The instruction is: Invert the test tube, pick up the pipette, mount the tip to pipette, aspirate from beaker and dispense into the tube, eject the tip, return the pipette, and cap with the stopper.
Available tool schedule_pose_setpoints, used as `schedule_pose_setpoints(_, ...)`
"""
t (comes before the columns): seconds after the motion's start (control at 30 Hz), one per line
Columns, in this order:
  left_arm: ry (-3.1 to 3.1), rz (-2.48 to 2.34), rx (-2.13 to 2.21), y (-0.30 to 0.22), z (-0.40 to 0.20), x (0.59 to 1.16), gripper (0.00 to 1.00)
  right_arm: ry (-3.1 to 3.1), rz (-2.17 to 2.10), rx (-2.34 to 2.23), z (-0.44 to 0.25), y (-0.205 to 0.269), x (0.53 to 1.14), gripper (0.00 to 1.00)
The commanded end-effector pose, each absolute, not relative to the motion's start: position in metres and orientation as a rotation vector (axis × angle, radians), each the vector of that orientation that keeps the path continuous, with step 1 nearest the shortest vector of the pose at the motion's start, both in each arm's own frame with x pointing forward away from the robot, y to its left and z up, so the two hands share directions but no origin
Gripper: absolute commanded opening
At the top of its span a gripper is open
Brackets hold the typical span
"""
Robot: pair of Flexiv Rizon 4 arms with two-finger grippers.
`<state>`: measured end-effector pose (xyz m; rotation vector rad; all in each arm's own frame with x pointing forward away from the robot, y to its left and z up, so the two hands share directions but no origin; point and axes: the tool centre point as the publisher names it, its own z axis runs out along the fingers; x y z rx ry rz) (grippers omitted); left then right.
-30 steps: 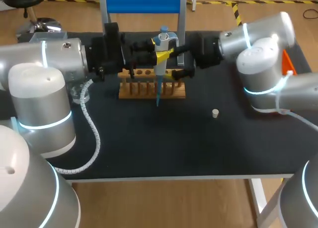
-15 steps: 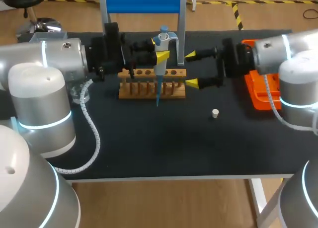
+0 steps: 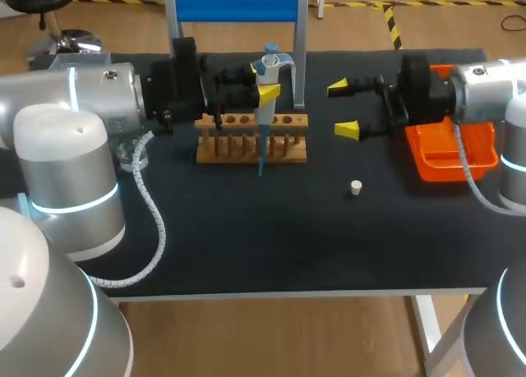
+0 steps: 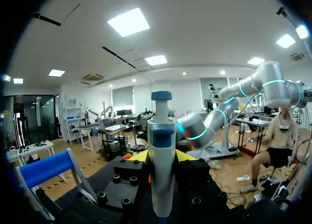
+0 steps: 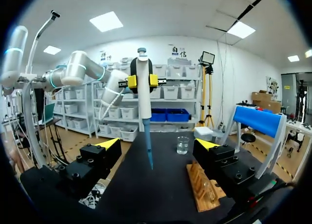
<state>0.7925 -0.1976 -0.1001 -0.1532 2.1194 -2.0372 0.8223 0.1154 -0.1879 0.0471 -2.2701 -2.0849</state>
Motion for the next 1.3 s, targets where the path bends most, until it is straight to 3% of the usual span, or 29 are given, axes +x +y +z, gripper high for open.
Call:
schedule_pose_setpoints(0.03,2.114,-2.04,-0.152,-0.198,-0.101,0.793,0.0,-2.27,-2.071,0.06,-0.183,0.127,0.824,1.0)
schedule_pose_setpoints(0.43,2.114,-2.04,-0.152,-0.198,-0.101,0.793,0.0,-2.241,-2.117,0.145,-0.165,0.167,0.799,1.0)
schedule_pose_setpoints(1.3,2.114,-2.04,-0.152,-0.198,-0.101,0.793,0.0,-2.189,-2.205,0.108,-0.146,0.208,0.784,1.0)
